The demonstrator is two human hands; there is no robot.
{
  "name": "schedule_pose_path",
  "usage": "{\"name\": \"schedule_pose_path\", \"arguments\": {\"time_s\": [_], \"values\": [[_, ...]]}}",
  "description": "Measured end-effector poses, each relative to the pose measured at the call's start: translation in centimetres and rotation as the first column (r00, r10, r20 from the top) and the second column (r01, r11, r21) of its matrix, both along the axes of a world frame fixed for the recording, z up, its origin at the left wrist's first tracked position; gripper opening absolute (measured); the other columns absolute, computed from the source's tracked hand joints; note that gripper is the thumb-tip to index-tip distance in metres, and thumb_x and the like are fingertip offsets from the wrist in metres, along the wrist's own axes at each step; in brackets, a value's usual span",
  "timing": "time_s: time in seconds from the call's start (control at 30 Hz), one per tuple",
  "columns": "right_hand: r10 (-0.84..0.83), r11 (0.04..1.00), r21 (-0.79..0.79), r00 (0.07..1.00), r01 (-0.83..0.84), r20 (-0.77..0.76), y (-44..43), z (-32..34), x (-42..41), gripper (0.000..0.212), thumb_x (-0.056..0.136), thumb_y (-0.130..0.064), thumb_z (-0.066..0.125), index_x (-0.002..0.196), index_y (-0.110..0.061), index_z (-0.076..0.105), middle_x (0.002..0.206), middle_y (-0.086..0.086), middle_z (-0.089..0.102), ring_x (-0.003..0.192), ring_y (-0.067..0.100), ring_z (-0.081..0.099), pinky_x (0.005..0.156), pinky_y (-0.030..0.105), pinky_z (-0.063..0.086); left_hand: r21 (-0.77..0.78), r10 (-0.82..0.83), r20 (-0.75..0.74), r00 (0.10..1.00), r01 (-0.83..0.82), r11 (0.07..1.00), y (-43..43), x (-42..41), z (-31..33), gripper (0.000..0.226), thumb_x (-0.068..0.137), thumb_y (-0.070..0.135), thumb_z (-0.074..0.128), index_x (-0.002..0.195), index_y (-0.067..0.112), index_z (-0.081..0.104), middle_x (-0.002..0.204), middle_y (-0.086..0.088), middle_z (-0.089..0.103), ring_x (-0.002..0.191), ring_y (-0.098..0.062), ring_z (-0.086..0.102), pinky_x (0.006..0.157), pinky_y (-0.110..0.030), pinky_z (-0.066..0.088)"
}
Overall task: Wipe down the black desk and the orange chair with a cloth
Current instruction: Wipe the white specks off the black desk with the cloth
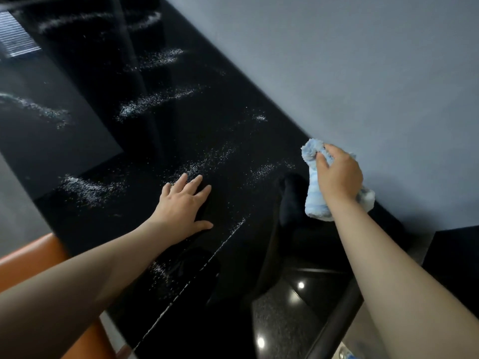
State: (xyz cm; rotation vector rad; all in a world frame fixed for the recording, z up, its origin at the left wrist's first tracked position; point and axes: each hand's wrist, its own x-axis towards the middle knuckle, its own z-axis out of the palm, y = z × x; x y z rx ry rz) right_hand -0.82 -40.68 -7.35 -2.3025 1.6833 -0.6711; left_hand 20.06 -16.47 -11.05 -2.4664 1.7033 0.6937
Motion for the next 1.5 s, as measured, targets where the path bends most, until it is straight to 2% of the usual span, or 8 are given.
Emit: {"name": "schedule_pose_path", "arguments": {"time_s": [0.2,0.37,0.6,0.77,1.03,1.2,1.33,1.5], "values": [[0.057,0.998,-0.006,0.998,-0.057,-0.037,-5.5,-2.2,0.8,0.029,0.094,-0.025,0.050,0.119,-0.019,0.062,0.117,0.002,0.065,0.104,0.026,0.059,0.075,0.026,0.034,0.052,-0.002,0.067,0.998,-0.002,0.999,-3.7,1.0,-1.1,0.115,0.068,0.079,0.057,0.153,0.033,-0.004,0.161,0.000,-0.014,0.147,-0.034,-0.015,0.117,-0.056,0.003],[0.073,0.996,0.045,0.997,-0.072,-0.017,-8.5,-3.8,1.7,0.028,0.093,-0.022,0.048,0.117,-0.017,0.062,0.118,0.004,0.064,0.107,0.026,0.056,0.084,0.034,0.043,0.117,0.022,0.038,0.999,-0.026,0.993,-5.1,2.2,-1.8,0.131,0.051,0.085,0.062,0.151,0.039,-0.009,0.158,0.005,-0.024,0.145,-0.034,-0.020,0.115,-0.061,-0.001],[0.103,0.994,0.052,0.991,-0.099,-0.083,-10.5,-5.5,2.3,0.021,0.092,-0.025,0.048,0.101,-0.016,0.064,0.103,0.004,0.067,0.101,0.030,0.056,0.071,0.029,0.036,0.102,0.043,0.020,0.999,-0.045,0.994,-5.1,2.4,-2.3,0.134,0.045,0.088,0.061,0.149,0.044,-0.011,0.157,0.009,-0.026,0.145,-0.030,-0.022,0.115,-0.061,-0.001],[0.152,0.987,0.070,0.983,-0.145,-0.107,-9.7,-5.7,2.4,0.023,0.092,-0.026,0.047,0.105,-0.017,0.064,0.099,0.004,0.068,0.101,0.030,0.056,0.074,0.035,0.046,0.103,0.044,0.022,0.999,-0.046,0.994,-5.1,2.5,-2.4,0.134,0.043,0.088,0.061,0.149,0.045,-0.010,0.158,0.009,-0.025,0.145,-0.030,-0.020,0.115,-0.062,0.001],[0.196,0.980,0.058,0.975,-0.191,-0.103,-7.2,-5.8,2.6,0.029,0.093,-0.024,0.050,0.118,-0.016,0.062,0.112,0.006,0.067,0.103,0.028,0.060,0.080,0.033,0.044,0.105,0.050,0.018,0.999,-0.052,0.993,-5.1,2.3,-1.9,0.133,0.046,0.086,0.063,0.150,0.043,-0.008,0.158,0.008,-0.023,0.146,-0.030,-0.020,0.115,-0.061,0.002],[0.215,0.977,0.039,0.966,-0.211,-0.144,-4.6,-6.0,2.7,0.030,0.093,-0.028,0.051,0.120,-0.020,0.062,0.115,0.001,0.066,0.108,0.026,0.056,0.070,0.028,0.037,0.102,0.051,0.021,0.998,-0.053,0.993,-5.1,2.2,-1.7,0.132,0.047,0.085,0.064,0.150,0.043,-0.007,0.159,0.007,-0.021,0.146,-0.031,-0.018,0.115,-0.061,0.003],[0.232,0.972,0.070,0.964,-0.224,-0.132,-2.2,-5.8,2.8,0.032,0.093,-0.027,0.051,0.123,-0.021,0.061,0.119,0.000,0.065,0.112,0.023,0.055,0.077,0.030,0.042,0.092,0.051,0.031,0.998,-0.054,0.994,-5.1,2.2,-1.7,0.132,0.047,0.084,0.066,0.150,0.043,-0.005,0.160,0.007,-0.018,0.147,-0.031,-0.016,0.115,-0.061,0.005],[0.240,0.969,0.097,0.958,-0.227,-0.156,0.6,-5.6,3.2,0.032,0.094,-0.028,0.049,0.123,-0.022,0.061,0.117,-0.002,0.065,0.111,0.023,0.053,0.075,0.032,0.045,0.103,0.030,0.031,0.999,-0.033,0.994,-5.1,2.2,-1.2,0.131,0.049,0.084,0.065,0.151,0.040,-0.005,0.160,0.006,-0.017,0.147,-0.032,-0.014,0.115,-0.061,0.006]]}}
